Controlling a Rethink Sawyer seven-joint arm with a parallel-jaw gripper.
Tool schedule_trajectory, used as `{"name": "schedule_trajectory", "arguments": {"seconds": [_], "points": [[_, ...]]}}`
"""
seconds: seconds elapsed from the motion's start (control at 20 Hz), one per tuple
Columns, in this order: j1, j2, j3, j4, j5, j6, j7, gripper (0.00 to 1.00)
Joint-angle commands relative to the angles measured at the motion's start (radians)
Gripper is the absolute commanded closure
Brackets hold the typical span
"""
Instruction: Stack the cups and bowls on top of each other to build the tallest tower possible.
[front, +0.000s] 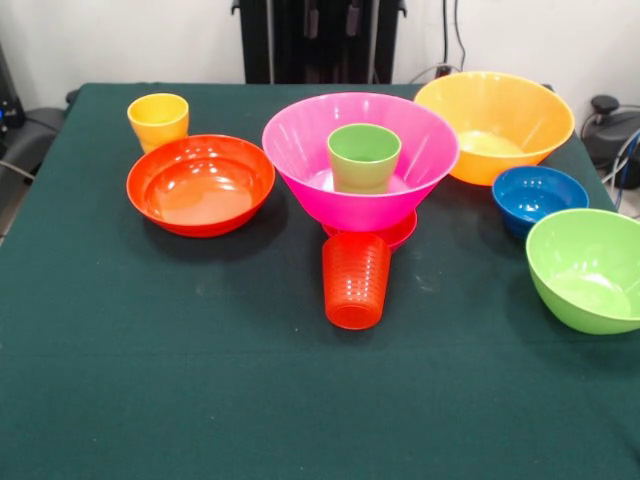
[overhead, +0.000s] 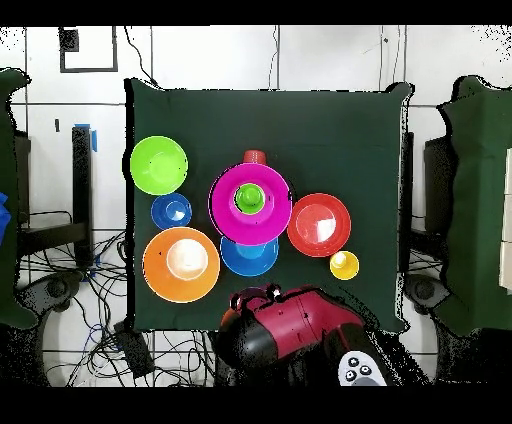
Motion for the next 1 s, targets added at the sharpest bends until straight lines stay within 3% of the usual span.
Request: {"name": "schedule_trajectory", "arguments": {"seconds": [0.05, 0.2, 0.4, 0.6, 0.8, 1.0], "points": [[0.040, 0.026, -0.027, 0.020, 0.085, 0.030, 0.138, 0.00], [0.044, 0.034, -0.040, 0.035, 0.108, 0.029, 0.141, 0.00], [0.107, 0.047, -0.103, 0.065, 0.115, -0.049, 0.211, 0.00], [0.171, 0.008, -0.090, 0.066, 0.184, -0.069, 0.235, 0.00], [0.208, -0.072, -0.014, 0.023, 0.285, 0.029, 0.185, 0.00], [0.242, -0.124, -0.004, -0.002, 0.358, 0.072, 0.162, 0.00]]}}
